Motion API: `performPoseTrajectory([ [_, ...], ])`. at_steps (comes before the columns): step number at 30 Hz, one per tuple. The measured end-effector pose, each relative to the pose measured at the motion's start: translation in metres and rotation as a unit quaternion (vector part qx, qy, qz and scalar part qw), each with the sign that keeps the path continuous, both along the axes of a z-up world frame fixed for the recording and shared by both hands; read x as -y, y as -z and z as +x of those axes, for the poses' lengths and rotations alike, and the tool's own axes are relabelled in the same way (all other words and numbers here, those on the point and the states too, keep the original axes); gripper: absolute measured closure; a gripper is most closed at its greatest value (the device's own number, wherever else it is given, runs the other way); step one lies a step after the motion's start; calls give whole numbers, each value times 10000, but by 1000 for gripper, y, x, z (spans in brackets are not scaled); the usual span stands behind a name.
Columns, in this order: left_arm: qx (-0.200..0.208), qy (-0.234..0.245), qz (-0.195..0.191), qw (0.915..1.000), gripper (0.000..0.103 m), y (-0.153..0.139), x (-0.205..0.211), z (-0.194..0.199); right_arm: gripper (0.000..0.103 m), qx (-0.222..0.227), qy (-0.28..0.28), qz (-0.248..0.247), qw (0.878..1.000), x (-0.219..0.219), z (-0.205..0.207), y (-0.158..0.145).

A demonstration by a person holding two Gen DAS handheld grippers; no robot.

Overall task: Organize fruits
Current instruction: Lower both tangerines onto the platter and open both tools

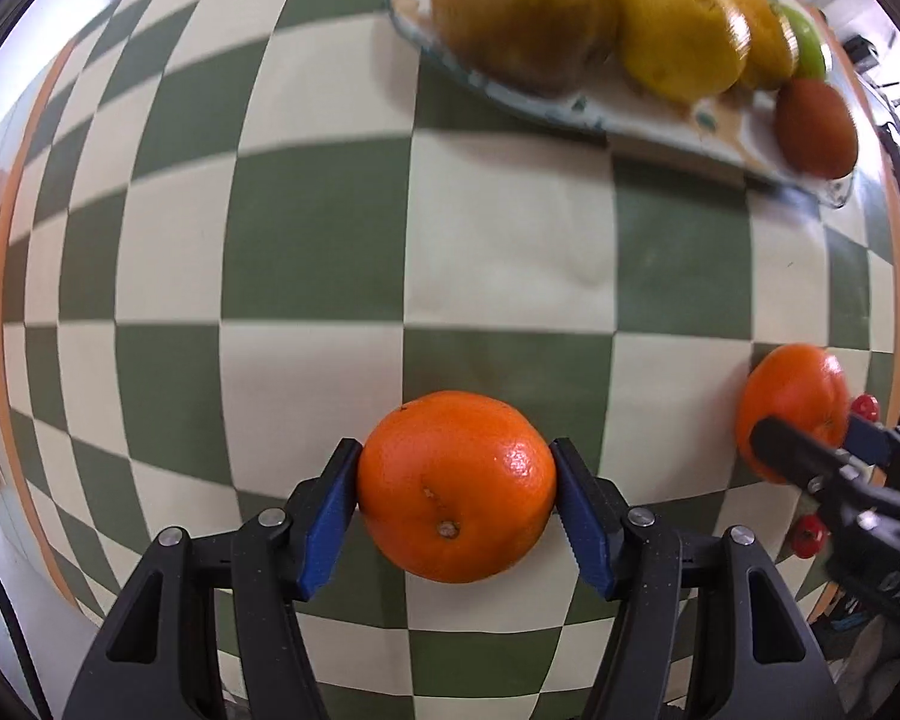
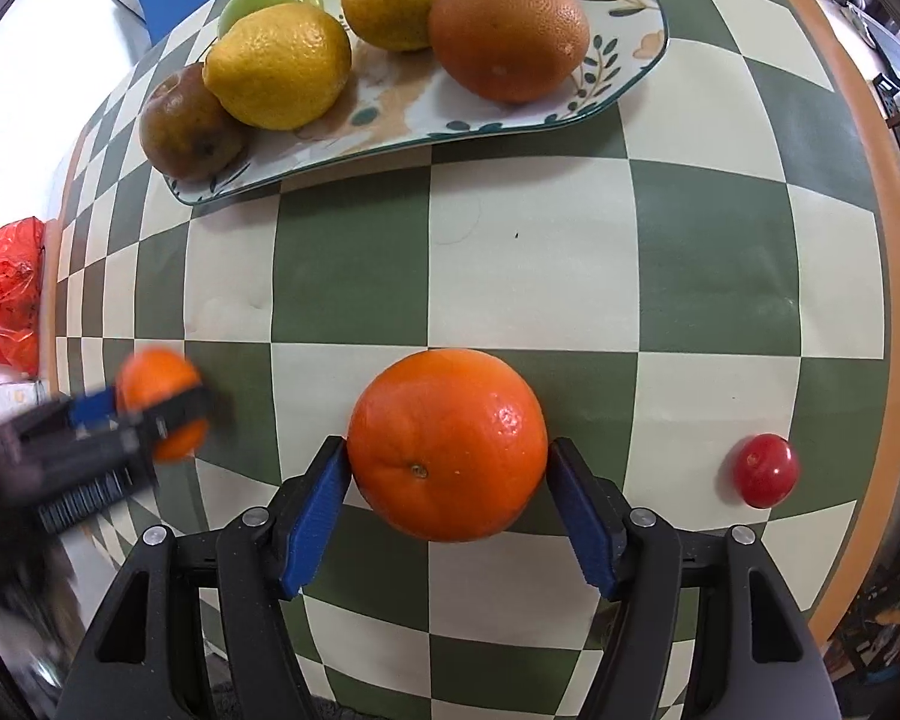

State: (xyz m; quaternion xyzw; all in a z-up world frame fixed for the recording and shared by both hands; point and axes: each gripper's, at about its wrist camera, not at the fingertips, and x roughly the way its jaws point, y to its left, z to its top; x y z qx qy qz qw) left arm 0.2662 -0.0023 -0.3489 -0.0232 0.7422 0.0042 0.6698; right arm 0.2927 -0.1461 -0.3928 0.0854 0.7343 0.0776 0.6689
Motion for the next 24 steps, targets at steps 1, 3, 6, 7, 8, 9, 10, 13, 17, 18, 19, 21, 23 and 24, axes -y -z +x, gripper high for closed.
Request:
performPoseTrajectory([
  [1,55,-25,17,10000,42,-1,1,-1,33,14,6,11,10000,2,0,0],
  [3,76,-49,33,10000,42,-1,1,-1,33,57,19,8,10000,3,2,-2],
  [6,128,-47,12,9999,43,-1,-2,-6,34,200,-37,-83,9998,1,3,-4],
  [7,136,-57,11,9999,43,-3,-3,-7,35,223,-55,-80,9997,0,4,-4],
  [8,154,-81,-10,9998,43,-5,-4,-7,35,240,-65,-84,9997,-1,4,-4],
  [9,159,-104,-36,9998,43,-8,-9,2,35,249,-115,-106,9996,-1,4,-5],
  [10,184,-157,-98,9997,43,-14,-13,3,35,257,-175,-129,9994,-2,3,-5],
  [13,335,-309,-378,9982,43,-46,-28,10,36,231,-95,9,9997,0,3,-7],
  [17,745,-468,-808,9928,43,-97,-35,34,36,144,385,624,9972,11,8,-20],
  [18,862,-493,-901,9910,43,-111,-38,44,36,192,494,781,9955,14,11,-28],
  [19,992,-532,-1006,9885,43,-127,-41,58,36,258,595,928,9936,18,17,-37],
  [21,1131,-575,-1159,9851,43,-148,-45,93,36,416,743,1170,9895,23,31,-56],
  [23,1216,-570,-1188,9838,43,-153,-47,117,36,632,824,1335,9856,25,53,-75],
  [24,1242,-517,-1125,9845,43,-154,-50,134,36,751,846,1386,9839,26,67,-84],
])
